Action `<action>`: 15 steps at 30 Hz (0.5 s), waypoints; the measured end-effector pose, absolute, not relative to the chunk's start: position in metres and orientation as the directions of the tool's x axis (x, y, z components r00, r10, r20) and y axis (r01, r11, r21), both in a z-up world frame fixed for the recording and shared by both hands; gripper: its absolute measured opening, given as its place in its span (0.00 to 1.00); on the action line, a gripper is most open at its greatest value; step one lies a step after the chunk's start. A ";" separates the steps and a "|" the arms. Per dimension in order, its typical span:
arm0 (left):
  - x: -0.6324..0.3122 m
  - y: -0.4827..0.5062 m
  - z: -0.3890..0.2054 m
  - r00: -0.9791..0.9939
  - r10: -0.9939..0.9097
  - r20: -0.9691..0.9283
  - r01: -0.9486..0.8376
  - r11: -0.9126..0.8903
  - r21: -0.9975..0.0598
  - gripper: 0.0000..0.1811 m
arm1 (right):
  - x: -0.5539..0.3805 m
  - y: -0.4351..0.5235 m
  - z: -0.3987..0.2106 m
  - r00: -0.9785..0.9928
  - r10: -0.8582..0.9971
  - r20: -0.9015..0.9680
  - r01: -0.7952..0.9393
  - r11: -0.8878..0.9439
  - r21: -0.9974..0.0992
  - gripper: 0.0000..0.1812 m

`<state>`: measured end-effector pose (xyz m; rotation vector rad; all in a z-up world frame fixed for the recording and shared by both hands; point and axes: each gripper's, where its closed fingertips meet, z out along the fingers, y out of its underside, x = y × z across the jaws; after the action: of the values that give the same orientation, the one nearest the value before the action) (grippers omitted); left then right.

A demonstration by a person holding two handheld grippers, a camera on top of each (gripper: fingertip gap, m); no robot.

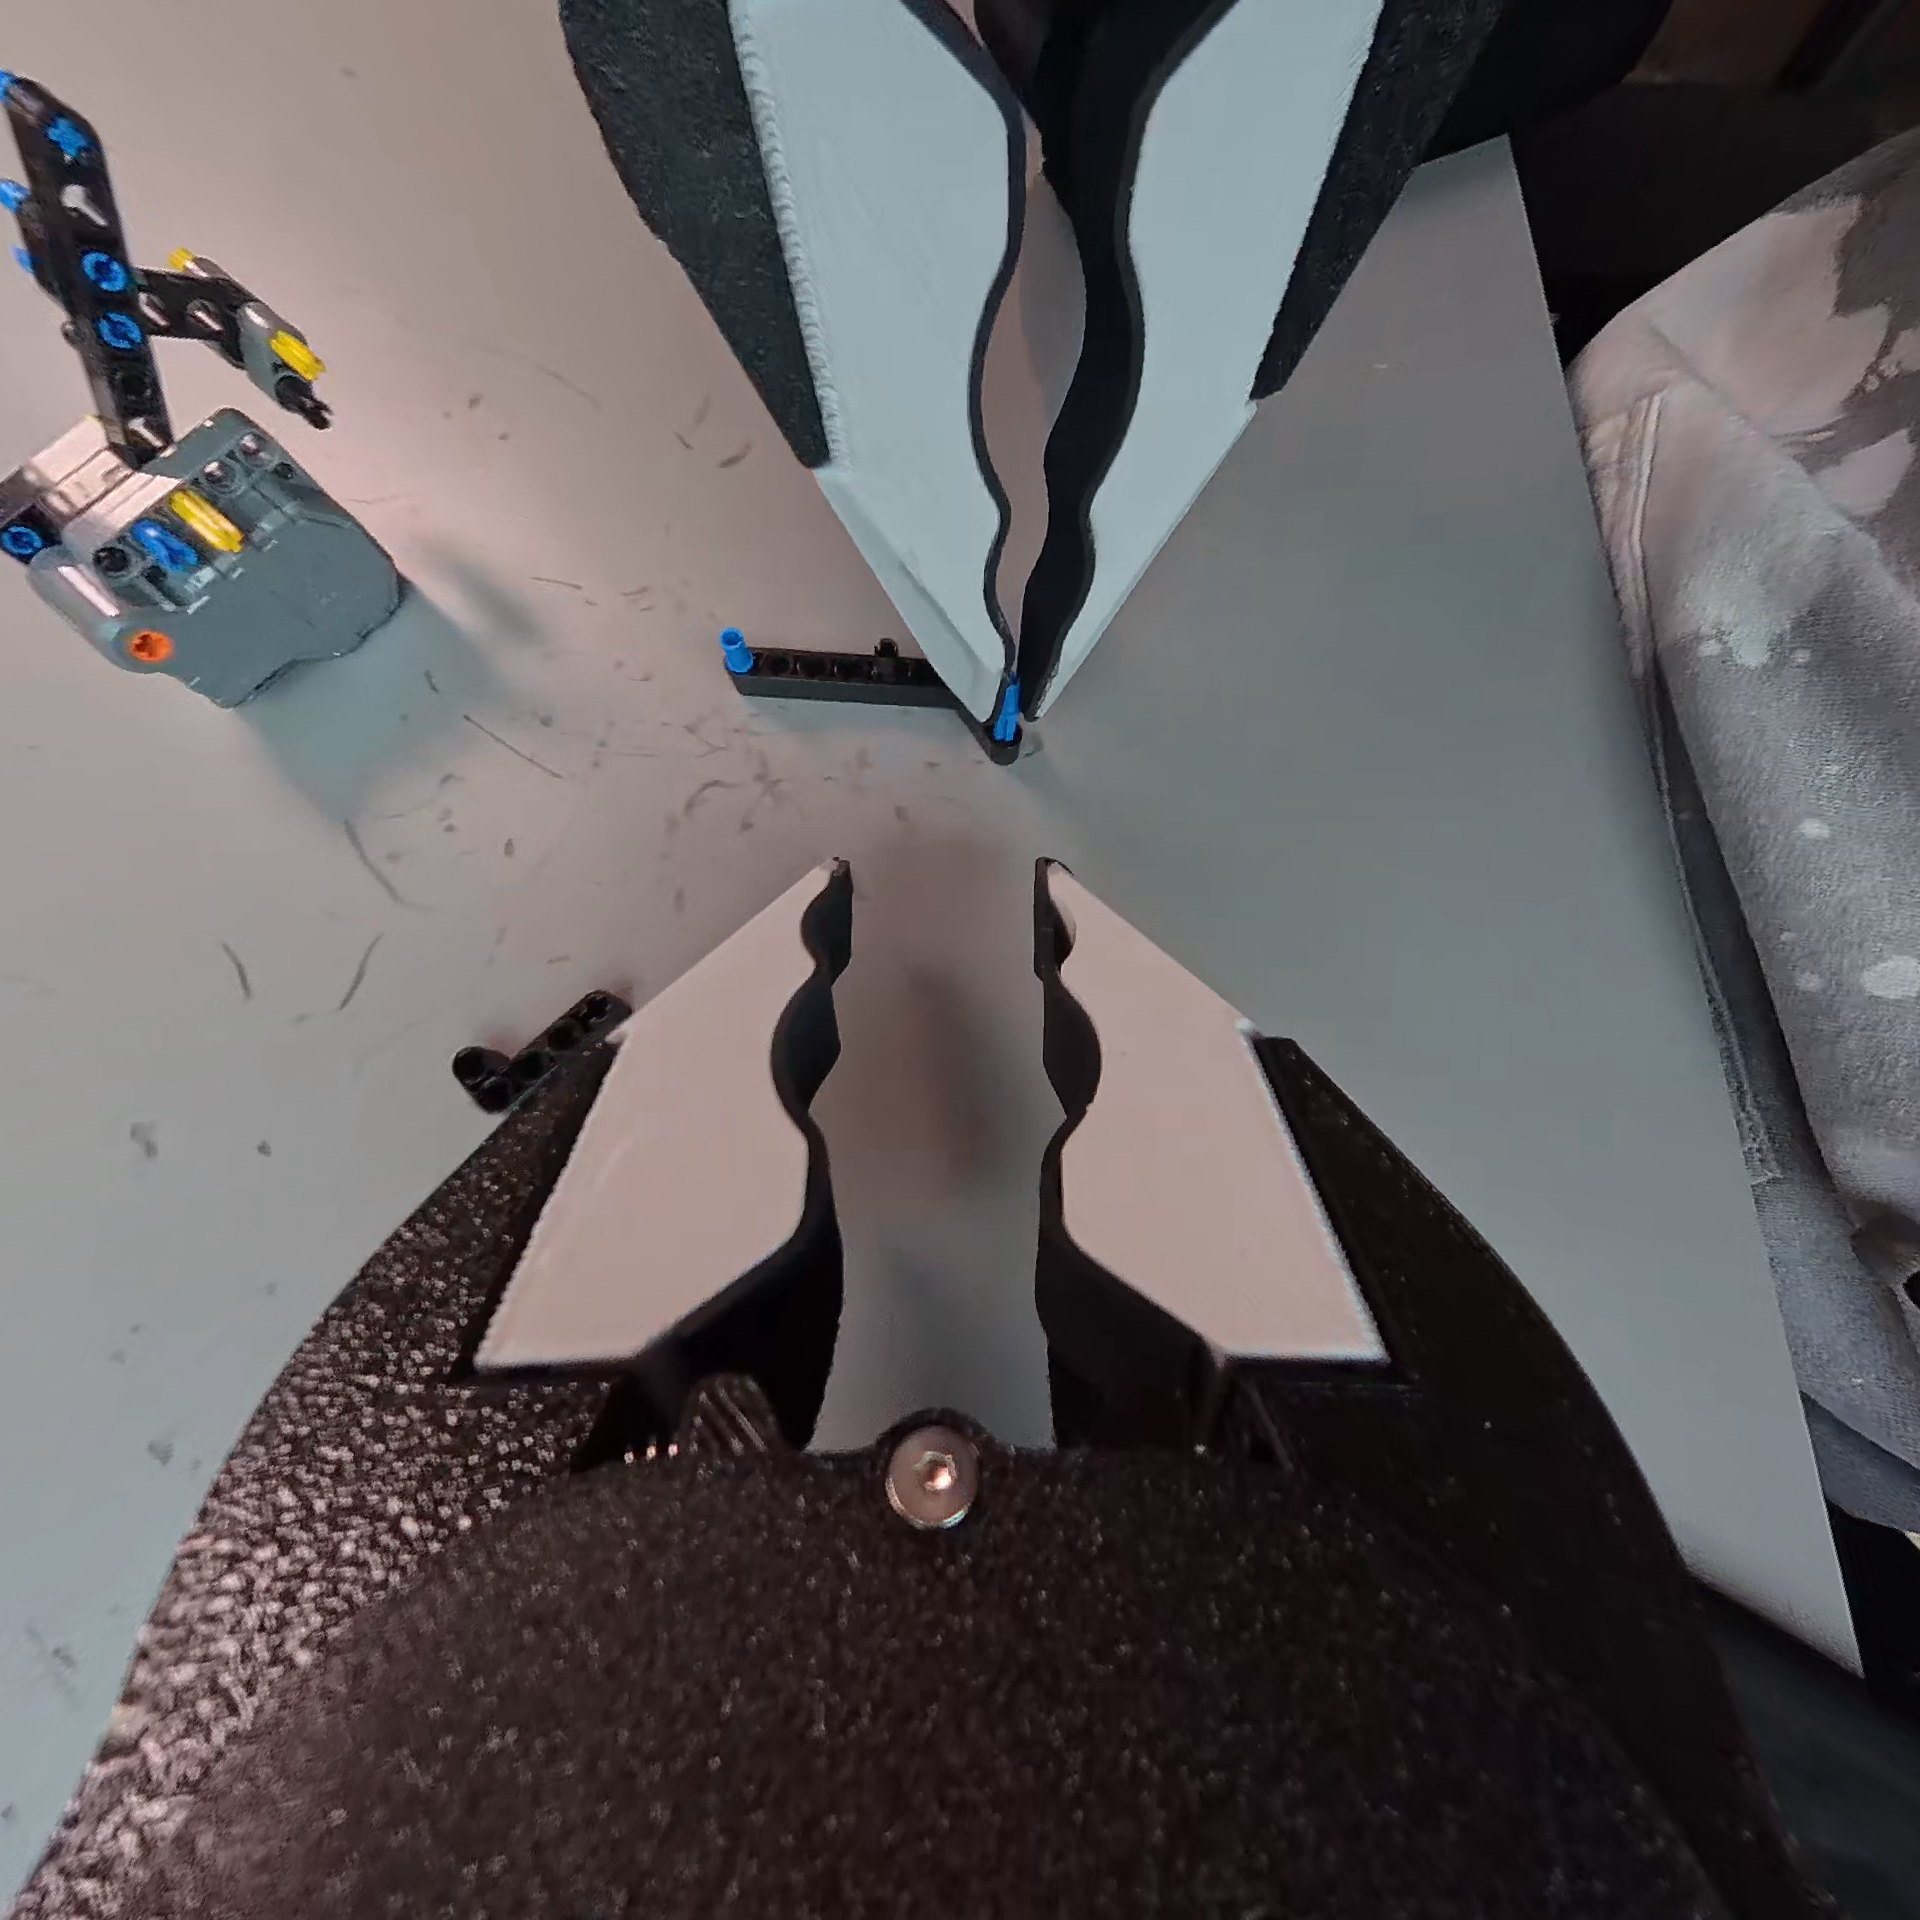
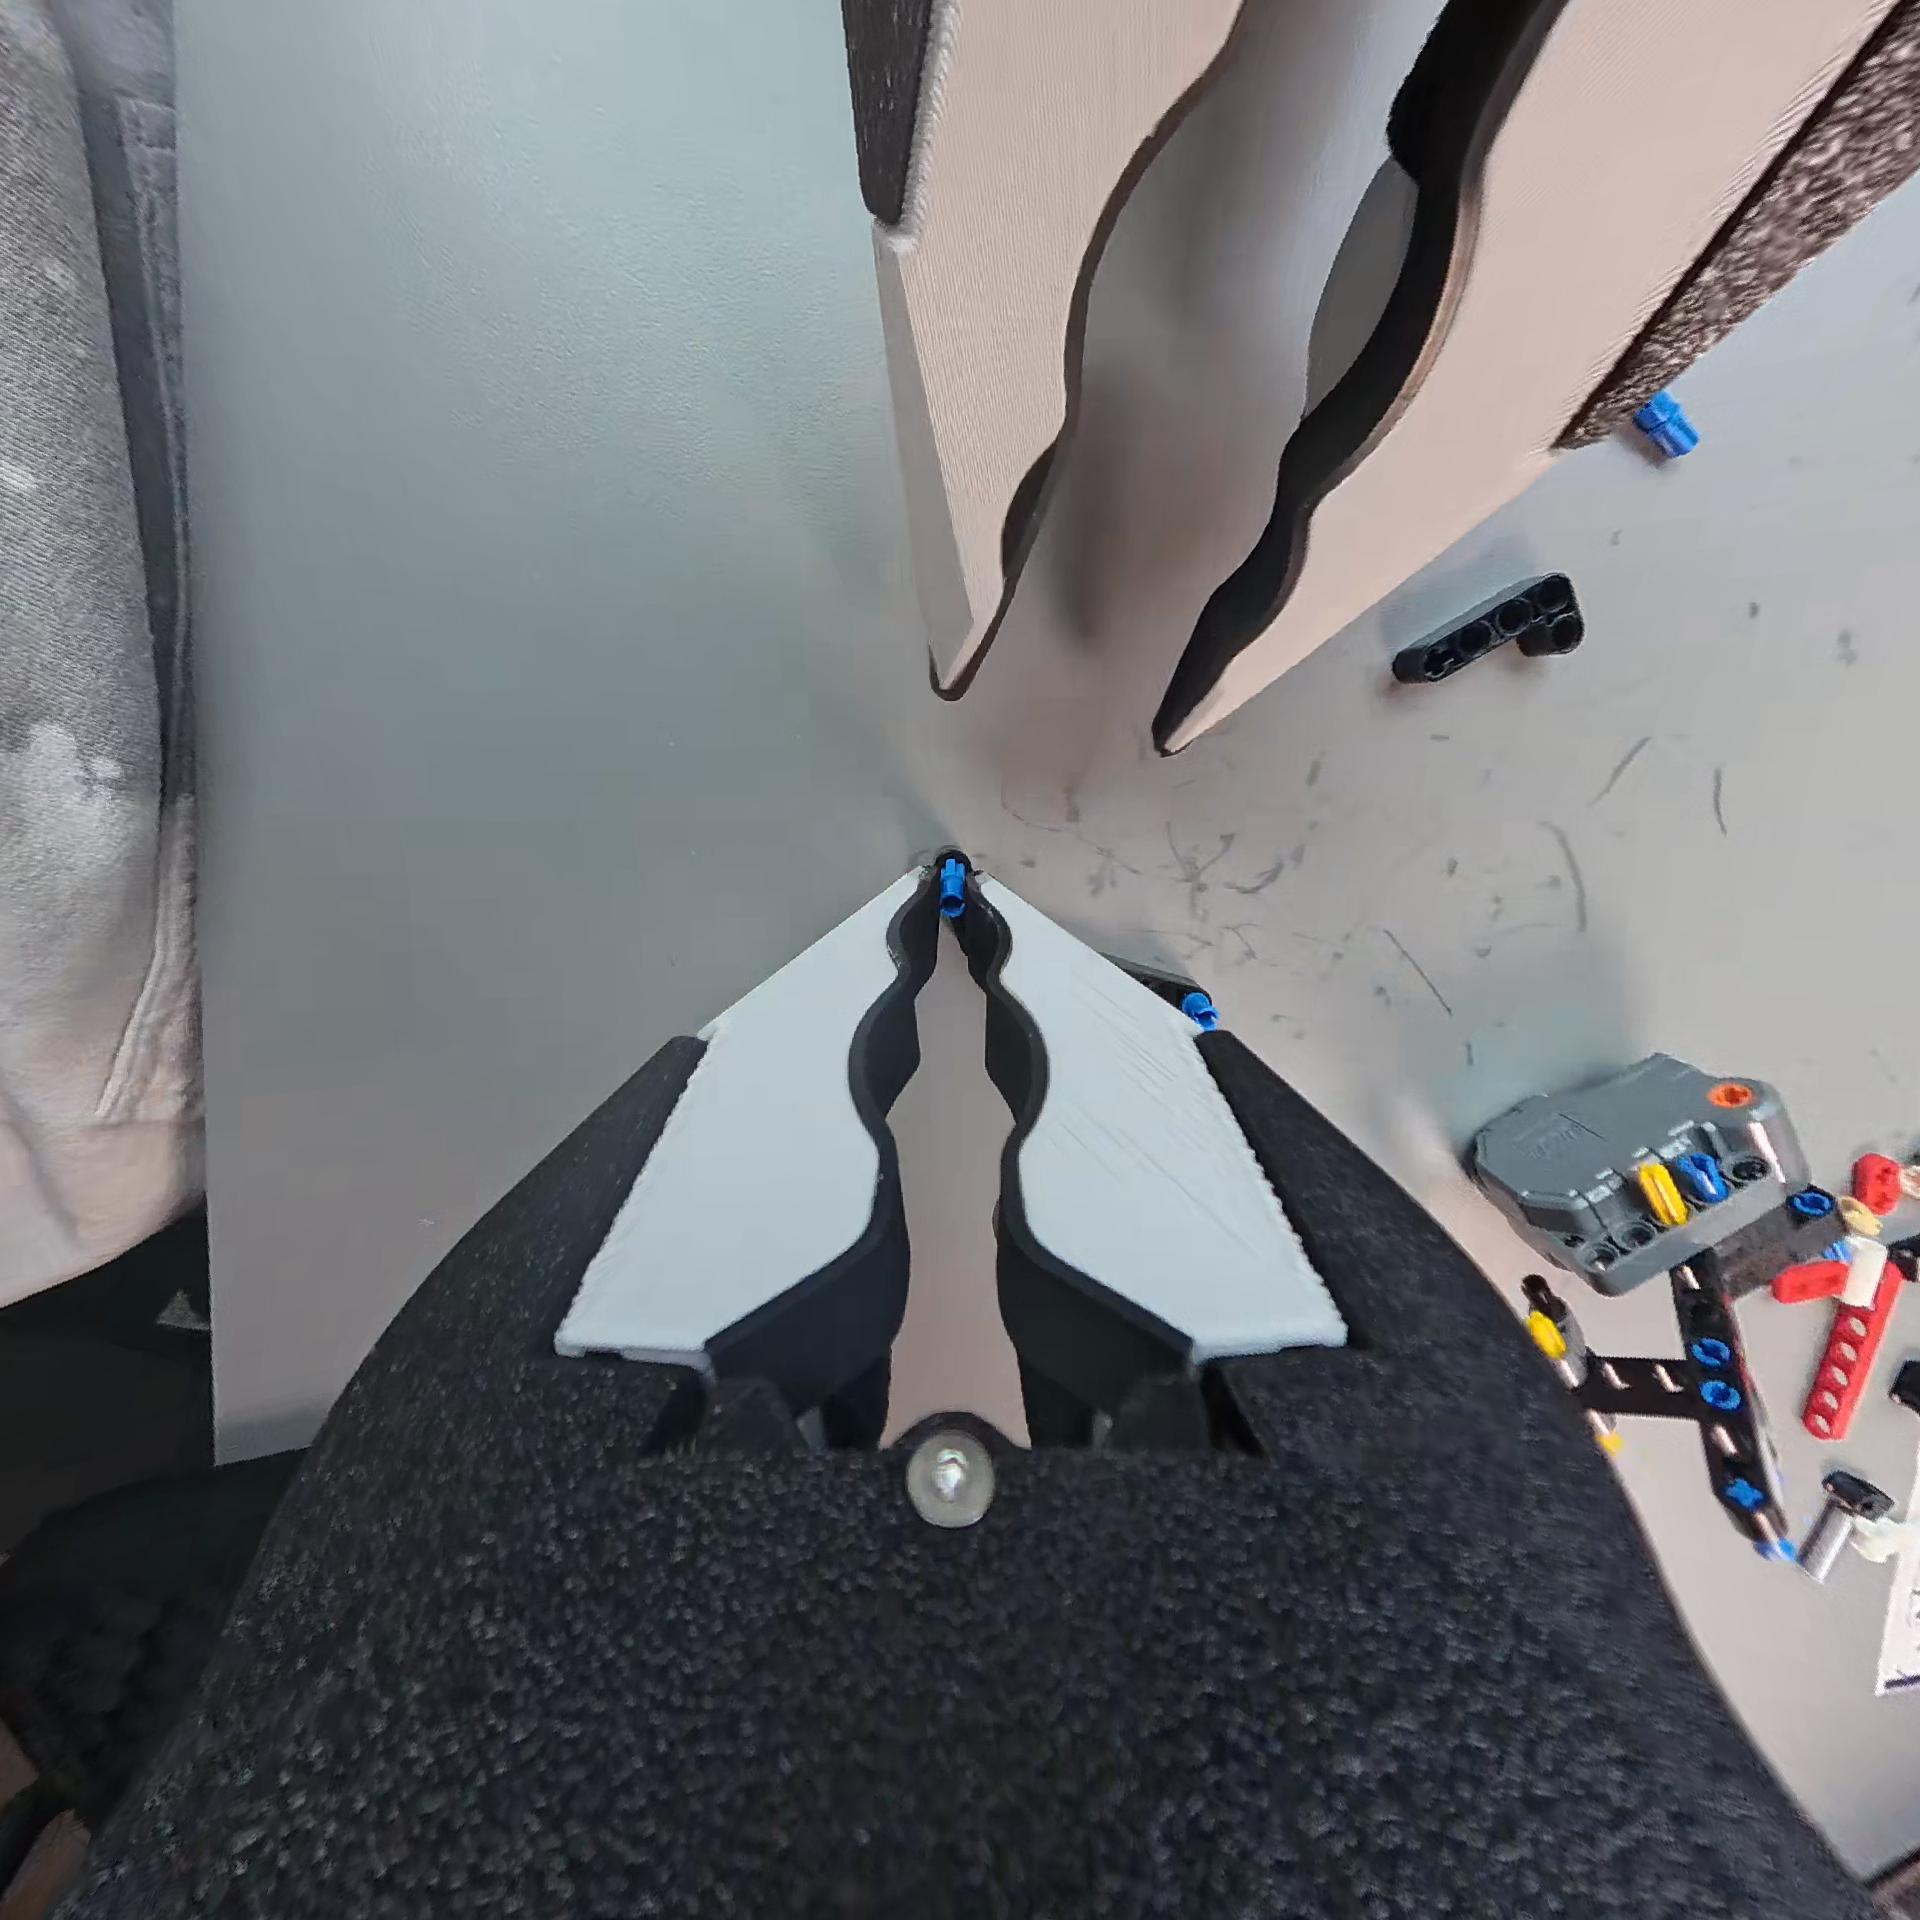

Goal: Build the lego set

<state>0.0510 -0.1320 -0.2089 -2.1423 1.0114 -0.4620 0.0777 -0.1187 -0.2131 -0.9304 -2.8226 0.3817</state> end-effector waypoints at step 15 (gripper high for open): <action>-0.013 -0.110 -0.167 0.812 -0.578 -0.080 -0.376 -0.414 -0.829 0.15 | 0.075 -0.121 -0.217 -0.791 0.611 -0.009 0.607 0.784 -0.134 0.02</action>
<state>-0.0131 -0.1098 -0.1668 -2.0527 0.7043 -0.2699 0.0754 -0.1214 -0.2166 -1.0022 -2.9342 0.2015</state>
